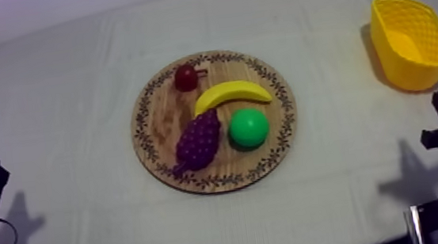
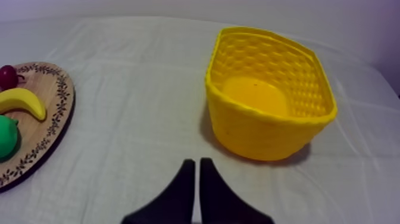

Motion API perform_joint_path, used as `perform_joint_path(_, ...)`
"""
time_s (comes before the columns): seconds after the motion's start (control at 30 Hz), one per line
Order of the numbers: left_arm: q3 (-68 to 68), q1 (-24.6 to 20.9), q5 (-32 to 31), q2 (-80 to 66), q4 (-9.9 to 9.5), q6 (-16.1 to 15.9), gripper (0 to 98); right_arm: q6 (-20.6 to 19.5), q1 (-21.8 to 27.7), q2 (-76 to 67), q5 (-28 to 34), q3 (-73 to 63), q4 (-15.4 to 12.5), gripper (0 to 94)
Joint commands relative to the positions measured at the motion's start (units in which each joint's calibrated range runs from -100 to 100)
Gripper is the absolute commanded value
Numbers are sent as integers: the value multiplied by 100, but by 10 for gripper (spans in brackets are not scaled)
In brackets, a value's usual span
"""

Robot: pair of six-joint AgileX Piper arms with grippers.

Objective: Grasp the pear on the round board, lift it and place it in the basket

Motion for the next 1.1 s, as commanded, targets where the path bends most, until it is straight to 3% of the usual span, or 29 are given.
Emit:
perform_joint_path(0.0, 2, -2, 5, 2, 0, 0, 1, 2, -1, -3, -1, -1, -3, 7)
perform_joint_path(1.07, 2, -2, 5, 2, 0, 0, 1, -69, -2, -3, 78, -5, 6, 7)
